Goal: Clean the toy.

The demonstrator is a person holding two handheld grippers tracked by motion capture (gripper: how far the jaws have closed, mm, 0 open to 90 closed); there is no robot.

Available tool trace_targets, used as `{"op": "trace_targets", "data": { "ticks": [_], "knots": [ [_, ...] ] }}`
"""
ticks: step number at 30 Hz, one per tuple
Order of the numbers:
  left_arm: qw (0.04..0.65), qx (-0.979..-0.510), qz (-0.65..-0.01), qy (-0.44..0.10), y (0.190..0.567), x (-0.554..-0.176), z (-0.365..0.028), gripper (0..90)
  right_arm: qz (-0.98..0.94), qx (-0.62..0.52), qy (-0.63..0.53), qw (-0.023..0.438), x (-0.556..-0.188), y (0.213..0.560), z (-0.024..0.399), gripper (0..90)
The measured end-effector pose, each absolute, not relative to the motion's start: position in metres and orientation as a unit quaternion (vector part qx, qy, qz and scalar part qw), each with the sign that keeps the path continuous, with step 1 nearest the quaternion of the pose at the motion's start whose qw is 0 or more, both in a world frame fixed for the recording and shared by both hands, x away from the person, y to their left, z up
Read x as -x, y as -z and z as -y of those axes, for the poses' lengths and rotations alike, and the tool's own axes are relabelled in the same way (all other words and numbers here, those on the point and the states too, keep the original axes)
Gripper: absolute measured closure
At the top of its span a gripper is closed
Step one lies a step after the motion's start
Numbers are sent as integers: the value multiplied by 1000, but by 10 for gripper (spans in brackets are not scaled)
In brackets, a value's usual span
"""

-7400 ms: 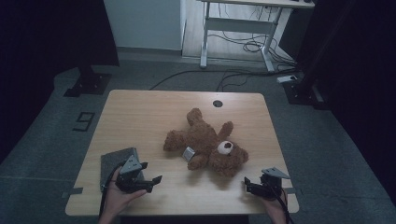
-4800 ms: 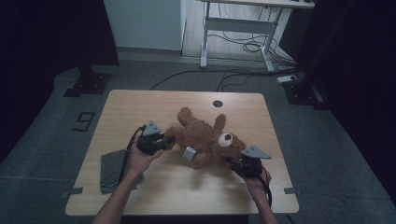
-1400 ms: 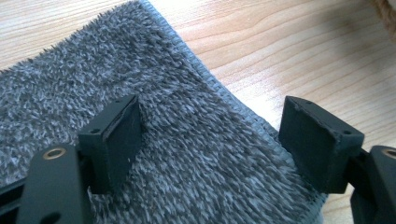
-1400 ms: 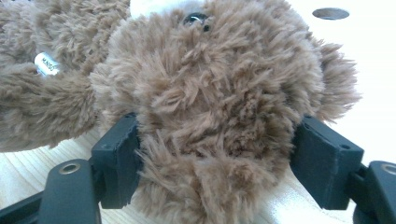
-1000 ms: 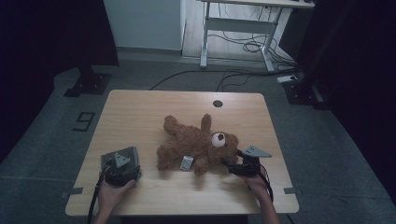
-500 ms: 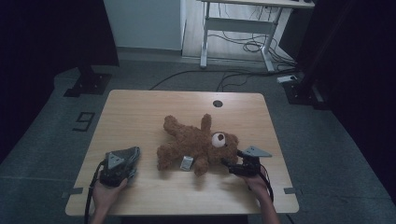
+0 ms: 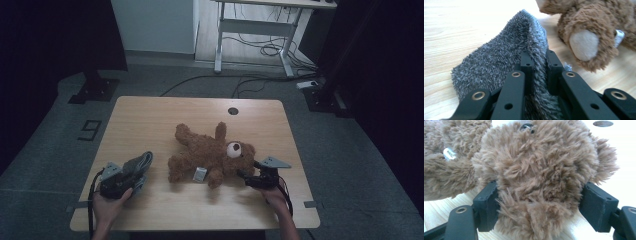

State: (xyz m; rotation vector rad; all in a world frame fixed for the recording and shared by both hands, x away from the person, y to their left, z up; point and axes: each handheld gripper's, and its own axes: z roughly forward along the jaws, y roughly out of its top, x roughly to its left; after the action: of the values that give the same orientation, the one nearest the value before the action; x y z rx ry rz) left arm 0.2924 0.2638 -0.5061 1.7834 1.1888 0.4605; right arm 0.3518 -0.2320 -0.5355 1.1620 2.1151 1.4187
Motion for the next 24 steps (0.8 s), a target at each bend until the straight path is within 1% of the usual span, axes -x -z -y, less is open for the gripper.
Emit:
{"op": "trace_targets", "data": {
  "ticks": [2,7,13,17,19,20,24],
  "knots": [
    [452,-735,-472,-182,506,-293,-262,792,-745,-409,-499,171,-352,536,232,247],
    [455,-739,-456,-200,501,-290,-254,794,-745,-409,-500,169,-352,536,232,247],
    [473,-727,-443,-229,480,-290,-241,796,-745,-408,-500,168,-353,536,233,247],
    [488,-723,-424,-245,465,-294,-225,796,-746,-408,-500,168,-352,536,233,247],
    [513,-720,-404,-235,458,-299,-211,794,-745,-409,-500,167,-352,536,233,247],
    [513,-720,-404,-235,458,-299,-211,794,-745,-409,-500,167,-352,536,233,247],
    [512,-741,-372,-223,450,-307,-183,796,-743,-411,-502,166,-352,537,233,247]
  ]
}}
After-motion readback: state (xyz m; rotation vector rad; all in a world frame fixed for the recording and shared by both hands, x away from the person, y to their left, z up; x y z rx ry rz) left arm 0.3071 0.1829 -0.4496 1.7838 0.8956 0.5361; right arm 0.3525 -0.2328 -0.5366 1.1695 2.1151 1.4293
